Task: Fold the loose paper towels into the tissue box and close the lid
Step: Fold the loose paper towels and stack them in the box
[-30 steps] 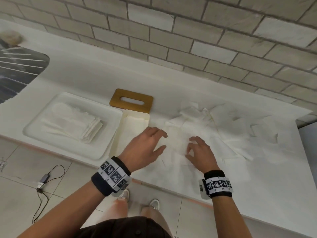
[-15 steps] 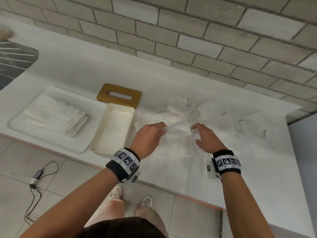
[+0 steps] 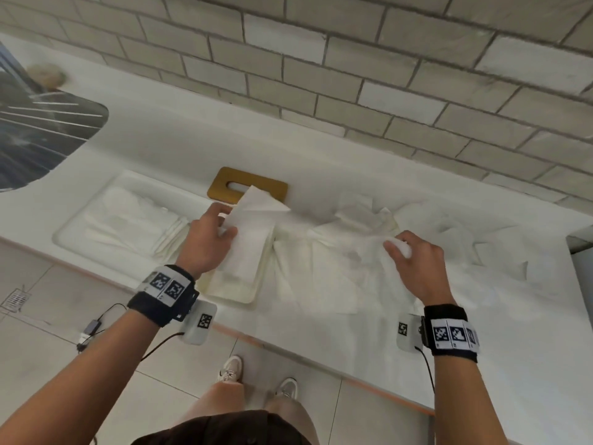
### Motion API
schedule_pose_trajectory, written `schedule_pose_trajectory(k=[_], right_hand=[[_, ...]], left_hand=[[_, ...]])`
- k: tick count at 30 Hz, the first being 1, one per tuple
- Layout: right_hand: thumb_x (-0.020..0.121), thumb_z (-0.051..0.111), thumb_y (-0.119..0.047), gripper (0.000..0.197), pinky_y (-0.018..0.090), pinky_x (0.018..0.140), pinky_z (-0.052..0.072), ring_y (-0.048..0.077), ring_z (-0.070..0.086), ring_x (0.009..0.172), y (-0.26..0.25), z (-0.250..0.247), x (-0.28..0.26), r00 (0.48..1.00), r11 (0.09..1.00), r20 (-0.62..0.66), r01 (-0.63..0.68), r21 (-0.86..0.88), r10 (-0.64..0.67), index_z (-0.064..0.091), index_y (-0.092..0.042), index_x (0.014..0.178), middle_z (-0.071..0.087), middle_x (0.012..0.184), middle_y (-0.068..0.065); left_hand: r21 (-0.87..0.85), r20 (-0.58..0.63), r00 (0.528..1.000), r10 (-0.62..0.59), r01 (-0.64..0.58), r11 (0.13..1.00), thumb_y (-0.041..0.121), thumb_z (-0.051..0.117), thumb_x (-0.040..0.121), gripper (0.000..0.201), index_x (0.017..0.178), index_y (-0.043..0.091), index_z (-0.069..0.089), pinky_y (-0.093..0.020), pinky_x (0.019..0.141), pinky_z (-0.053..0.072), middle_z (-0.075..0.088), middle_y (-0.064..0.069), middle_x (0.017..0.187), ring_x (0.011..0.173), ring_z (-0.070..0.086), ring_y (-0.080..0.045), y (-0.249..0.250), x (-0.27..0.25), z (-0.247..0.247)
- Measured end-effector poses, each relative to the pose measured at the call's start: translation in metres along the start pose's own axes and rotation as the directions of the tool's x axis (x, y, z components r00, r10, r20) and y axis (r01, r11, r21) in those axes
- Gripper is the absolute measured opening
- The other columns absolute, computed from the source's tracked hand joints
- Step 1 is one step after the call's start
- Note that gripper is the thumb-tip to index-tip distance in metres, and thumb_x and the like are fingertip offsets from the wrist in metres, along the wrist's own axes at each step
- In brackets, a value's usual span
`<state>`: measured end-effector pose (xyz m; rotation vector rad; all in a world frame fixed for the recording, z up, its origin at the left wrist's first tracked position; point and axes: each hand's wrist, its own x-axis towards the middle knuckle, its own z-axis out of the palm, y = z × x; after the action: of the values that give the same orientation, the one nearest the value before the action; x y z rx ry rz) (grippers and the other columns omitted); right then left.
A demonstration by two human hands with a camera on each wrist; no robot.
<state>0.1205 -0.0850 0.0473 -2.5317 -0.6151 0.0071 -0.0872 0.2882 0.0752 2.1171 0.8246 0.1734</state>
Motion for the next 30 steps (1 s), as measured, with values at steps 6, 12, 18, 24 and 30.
schedule_pose_trajectory(k=[6, 12, 18, 24, 30], right_hand=[[0.109, 0.062, -0.032, 0.011, 0.033, 0.076, 0.043, 0.016, 0.063, 0.084, -0.124, 0.003, -0.014, 0.998, 0.938, -0.061, 0.012, 0.347, 0.010, 0.059, -0.023, 0.114, 0.070, 0.097, -0.009], [0.109, 0.060, -0.009, 0.054, 0.038, 0.075, 0.064, 0.020, 0.074, 0.097, -0.243, 0.028, -0.025, 1.000, 0.580, 0.012, 0.001, 0.815, -0.019, 0.042, -0.038, 0.151, 0.067, 0.131, -0.012], [0.109, 0.061, -0.011, 0.021, 0.034, 0.100, 0.053, 0.013, 0.066, 0.120, -0.275, 0.085, -0.026, 1.000, 0.593, 0.001, 0.003, 0.805, -0.006, 0.071, -0.022, 0.123, 0.071, 0.129, -0.010], [0.099, 0.075, -0.018, 0.060, 0.031, 0.115, 0.045, 0.023, 0.055, 0.139, -0.269, 0.165, -0.039, 0.906, 0.910, 0.396, -0.282, 0.305, 0.149, 0.048, -0.019, 0.152, 0.057, 0.151, 0.005], [0.101, 0.069, -0.004, 0.083, 0.036, 0.124, 0.033, 0.030, 0.038, 0.153, -0.286, 0.189, -0.046, 0.896, 0.958, 0.399, -0.262, 0.117, 0.197, 0.017, -0.006, 0.166, 0.024, 0.168, 0.013]], left_hand=[[0.115, 0.224, 0.963, -0.151, 0.128, 0.985, 0.012, 0.059, 0.105, 0.053, 0.147, 0.009, 0.029, -0.045, 0.096, 0.049, 0.060, -0.020, 0.121, 0.117, 0.063, -0.043, -0.030, 0.007, 0.028], [0.081, 0.254, 0.967, -0.021, 0.001, 0.997, 0.023, 0.066, 0.101, 0.066, 0.148, 0.016, 0.021, -0.040, 0.083, 0.052, 0.067, -0.015, 0.107, 0.098, 0.068, -0.036, -0.052, 0.003, 0.015], [0.166, 0.126, 0.974, 0.189, -0.208, 0.964, 0.024, 0.069, 0.100, 0.033, 0.129, 0.018, 0.055, -0.040, 0.084, 0.059, 0.069, -0.002, 0.106, 0.094, 0.068, -0.019, -0.069, -0.006, -0.030], [0.193, 0.234, 0.964, 0.123, -0.170, 0.966, 0.026, 0.065, 0.102, 0.034, 0.134, 0.020, 0.054, -0.041, 0.090, 0.057, 0.074, -0.002, 0.109, 0.101, 0.069, -0.023, -0.095, -0.001, -0.036], [0.165, 0.248, 0.956, 0.153, -0.198, 0.966, 0.017, 0.063, 0.102, 0.032, 0.133, 0.014, 0.061, -0.040, 0.085, 0.060, 0.075, 0.002, 0.096, 0.088, 0.071, -0.019, -0.097, 0.001, -0.029]])
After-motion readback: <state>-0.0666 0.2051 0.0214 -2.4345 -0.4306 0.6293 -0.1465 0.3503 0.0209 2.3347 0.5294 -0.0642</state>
